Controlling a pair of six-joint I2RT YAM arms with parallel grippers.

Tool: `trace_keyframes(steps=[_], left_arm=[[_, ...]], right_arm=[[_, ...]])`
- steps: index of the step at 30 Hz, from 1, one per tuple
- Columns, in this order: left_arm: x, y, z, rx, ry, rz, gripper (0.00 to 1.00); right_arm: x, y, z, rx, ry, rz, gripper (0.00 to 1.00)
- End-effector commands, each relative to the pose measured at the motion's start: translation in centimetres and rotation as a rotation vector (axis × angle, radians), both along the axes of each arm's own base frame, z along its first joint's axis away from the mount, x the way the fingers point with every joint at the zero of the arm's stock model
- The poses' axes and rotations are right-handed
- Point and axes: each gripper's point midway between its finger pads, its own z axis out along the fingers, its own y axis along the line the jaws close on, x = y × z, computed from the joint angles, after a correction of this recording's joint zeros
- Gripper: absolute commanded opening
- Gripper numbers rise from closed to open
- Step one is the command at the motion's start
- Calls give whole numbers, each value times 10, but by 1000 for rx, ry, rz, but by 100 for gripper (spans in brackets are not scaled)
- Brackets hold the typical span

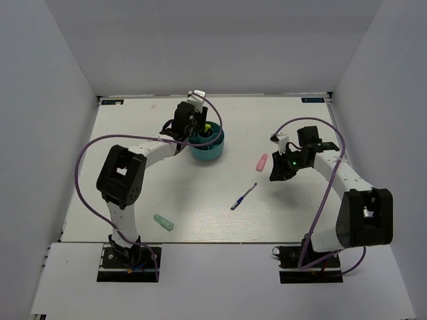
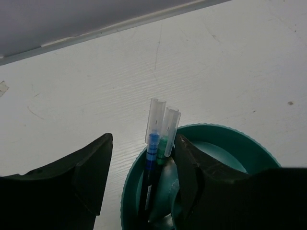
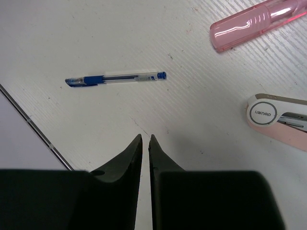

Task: Sort the stationery into containers
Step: Place the pen in the storage box.

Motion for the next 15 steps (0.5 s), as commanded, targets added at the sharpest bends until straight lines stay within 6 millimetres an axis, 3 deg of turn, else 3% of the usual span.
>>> trace_keyframes(steps=[1,4,5,6,7,8,9,10,11,12,13,14,15], left_arm=[[-3,1,60,-56,-103,16,66],[-3,4,73,-62,-121,26,66],[-4,5,76,-62,-123,29,54],[-8,7,92,-75,-149,33,42],[-11,12,95,-72,-151,47,28],[-19,12,91,-87,-108,60,14],[-28,20,113,-109,-124,88,0],[-46,30,94,-41,18,112,0],[-58,33,100,-144,83,174,0],[-65,38,118,-177,105,214,0],[-75,41,116,-232,170,269,5],[-115,63,88,-140,352,334,15],[-132,68,74,-182,424,386,38]], right_arm=[[1,1,3,15,-10,7,14],[1,2,5,17,-12,7,15],[2,1,6,19,-15,8,18],[0,1,6,22,-9,8,23],[0,2,6,21,-8,14,35],[1,2,7,20,-13,13,60],[3,-1,6,4,-13,2,67],[6,-1,10,-1,-20,0,76],[4,-3,8,-17,-8,-4,90],[7,-4,10,-22,-18,-1,90],[4,-2,10,-17,-10,17,90],[3,-2,12,-21,-40,70,90],[0,-1,13,-18,-40,96,90]])
